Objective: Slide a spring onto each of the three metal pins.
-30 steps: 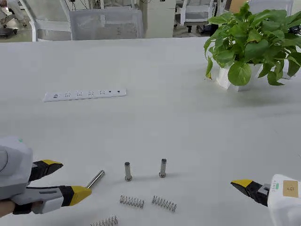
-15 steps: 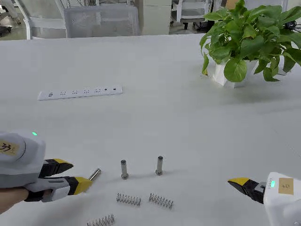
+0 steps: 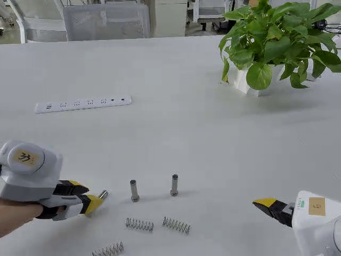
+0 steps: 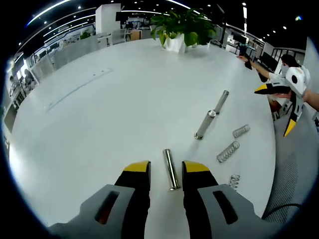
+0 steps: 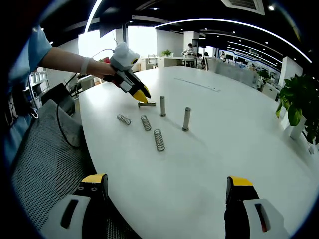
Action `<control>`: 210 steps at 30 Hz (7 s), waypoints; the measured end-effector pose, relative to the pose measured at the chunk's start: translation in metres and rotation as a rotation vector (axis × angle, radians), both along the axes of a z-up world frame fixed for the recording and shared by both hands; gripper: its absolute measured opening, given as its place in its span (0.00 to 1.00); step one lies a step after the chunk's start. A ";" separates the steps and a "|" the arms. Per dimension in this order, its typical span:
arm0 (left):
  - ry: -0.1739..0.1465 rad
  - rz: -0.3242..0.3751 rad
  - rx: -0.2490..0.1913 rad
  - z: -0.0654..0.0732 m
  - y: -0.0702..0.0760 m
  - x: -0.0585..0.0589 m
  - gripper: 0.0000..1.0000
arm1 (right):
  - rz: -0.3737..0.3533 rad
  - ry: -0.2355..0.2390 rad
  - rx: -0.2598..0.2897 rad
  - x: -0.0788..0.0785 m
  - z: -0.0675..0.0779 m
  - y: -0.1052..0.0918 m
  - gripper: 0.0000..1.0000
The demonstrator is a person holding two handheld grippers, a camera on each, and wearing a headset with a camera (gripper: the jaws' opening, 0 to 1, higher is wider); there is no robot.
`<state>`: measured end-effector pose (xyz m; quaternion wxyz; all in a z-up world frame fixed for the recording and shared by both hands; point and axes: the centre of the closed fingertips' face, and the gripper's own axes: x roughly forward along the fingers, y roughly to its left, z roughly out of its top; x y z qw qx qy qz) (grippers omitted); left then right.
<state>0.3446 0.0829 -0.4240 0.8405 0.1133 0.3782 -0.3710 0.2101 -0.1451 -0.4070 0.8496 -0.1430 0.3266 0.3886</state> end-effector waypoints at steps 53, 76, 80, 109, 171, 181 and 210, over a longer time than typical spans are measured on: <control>0.086 -0.008 0.276 -0.019 -0.012 0.010 0.05 | -0.039 0.012 0.038 -0.011 0.000 -0.008 0.99; 0.046 0.040 0.152 0.008 -0.014 0.010 0.05 | -0.039 0.020 0.036 -0.011 -0.002 -0.008 0.99; 0.035 0.040 0.146 0.013 -0.012 0.009 0.05 | -0.037 0.020 0.036 -0.011 -0.002 -0.008 0.99; 0.006 0.079 0.100 0.027 0.005 -0.007 0.05 | -0.006 0.011 0.019 -0.009 0.000 -0.002 0.99; -0.036 0.052 0.083 0.019 0.005 -0.009 0.35 | 0.008 0.007 0.008 -0.007 0.000 0.000 0.99; -0.079 0.082 0.044 0.023 0.007 -0.008 0.75 | 0.017 0.010 0.004 -0.007 0.000 0.002 0.99; -0.191 0.023 -0.082 0.033 0.009 -0.041 0.99 | 0.039 0.006 -0.010 0.001 -0.001 0.008 0.99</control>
